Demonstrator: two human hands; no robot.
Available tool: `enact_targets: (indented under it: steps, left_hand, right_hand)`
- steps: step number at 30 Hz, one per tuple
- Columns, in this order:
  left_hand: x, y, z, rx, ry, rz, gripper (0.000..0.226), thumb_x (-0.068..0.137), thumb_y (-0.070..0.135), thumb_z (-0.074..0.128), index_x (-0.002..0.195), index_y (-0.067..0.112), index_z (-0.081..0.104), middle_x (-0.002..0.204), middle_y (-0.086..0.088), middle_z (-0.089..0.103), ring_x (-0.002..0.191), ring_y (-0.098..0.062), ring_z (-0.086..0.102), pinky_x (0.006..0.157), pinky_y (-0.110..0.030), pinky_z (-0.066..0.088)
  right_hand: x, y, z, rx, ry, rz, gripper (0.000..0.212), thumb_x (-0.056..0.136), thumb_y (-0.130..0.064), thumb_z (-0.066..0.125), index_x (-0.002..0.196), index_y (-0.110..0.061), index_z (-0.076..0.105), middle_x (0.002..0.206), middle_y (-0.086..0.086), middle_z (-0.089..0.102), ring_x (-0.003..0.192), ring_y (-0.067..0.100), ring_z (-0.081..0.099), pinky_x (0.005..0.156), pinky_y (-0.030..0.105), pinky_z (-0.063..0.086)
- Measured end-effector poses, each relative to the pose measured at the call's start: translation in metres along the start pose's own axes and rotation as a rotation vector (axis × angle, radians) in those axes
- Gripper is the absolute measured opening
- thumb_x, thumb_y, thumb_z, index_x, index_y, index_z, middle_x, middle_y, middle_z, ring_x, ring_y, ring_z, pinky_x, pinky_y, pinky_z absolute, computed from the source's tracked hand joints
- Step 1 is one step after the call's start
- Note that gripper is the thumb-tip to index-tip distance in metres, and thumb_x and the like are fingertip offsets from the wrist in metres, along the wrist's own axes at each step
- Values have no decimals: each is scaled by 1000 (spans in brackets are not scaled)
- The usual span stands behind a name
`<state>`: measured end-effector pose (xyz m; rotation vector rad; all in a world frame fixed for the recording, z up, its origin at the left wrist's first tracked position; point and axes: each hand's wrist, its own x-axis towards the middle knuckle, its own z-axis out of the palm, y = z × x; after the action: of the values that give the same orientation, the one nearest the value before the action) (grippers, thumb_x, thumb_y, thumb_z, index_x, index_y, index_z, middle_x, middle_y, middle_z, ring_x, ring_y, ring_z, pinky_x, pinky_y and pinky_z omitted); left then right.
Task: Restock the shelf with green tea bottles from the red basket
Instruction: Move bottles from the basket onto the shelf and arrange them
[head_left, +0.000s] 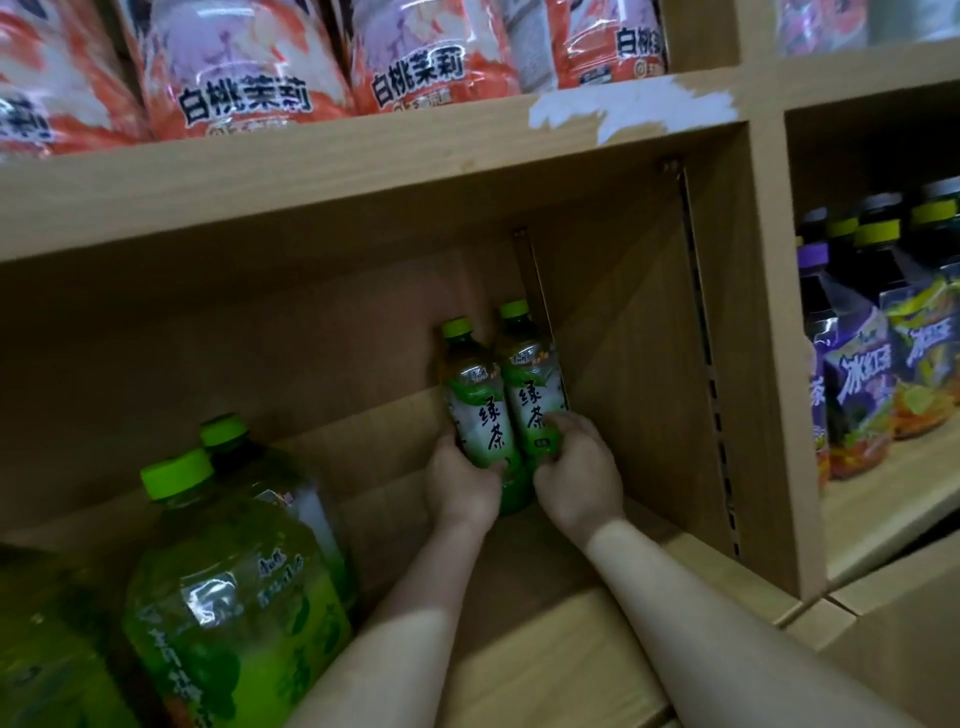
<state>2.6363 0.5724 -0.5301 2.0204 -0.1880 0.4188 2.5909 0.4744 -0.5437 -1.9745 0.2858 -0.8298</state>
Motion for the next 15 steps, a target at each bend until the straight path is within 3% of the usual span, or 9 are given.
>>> enact_targets:
  steps: [4,9,15]
  left_hand:
    - [-2,-4,1,-14,36,-2,45,74,10,78,114,14,57,112,-5,68,101,-26,64,88,-44,52]
    - [-3,-4,3,-48,27,-11,45,75,9,76,116,14,57,113,-6,68,102,-26,64,88,-45,52]
    - [-2,-4,1,-34,25,-6,45,77,9,75,118,12,56,114,-7,67,103,-27,63,88,-43,52]
  right_hand:
    - [-2,0,2,32,-24,-15,71,79,2,56,143,-17,31,141,6,45,127,26,46,102,38,42]
    - [0,5,4,-81,-109,-50,79,82,1,52,149,-18,15,152,3,30,130,28,36,105,39,37]
    - [19,21,9,80,-165,-3,77,78,-4,52,145,-24,20,134,7,50,125,28,45,106,47,39]
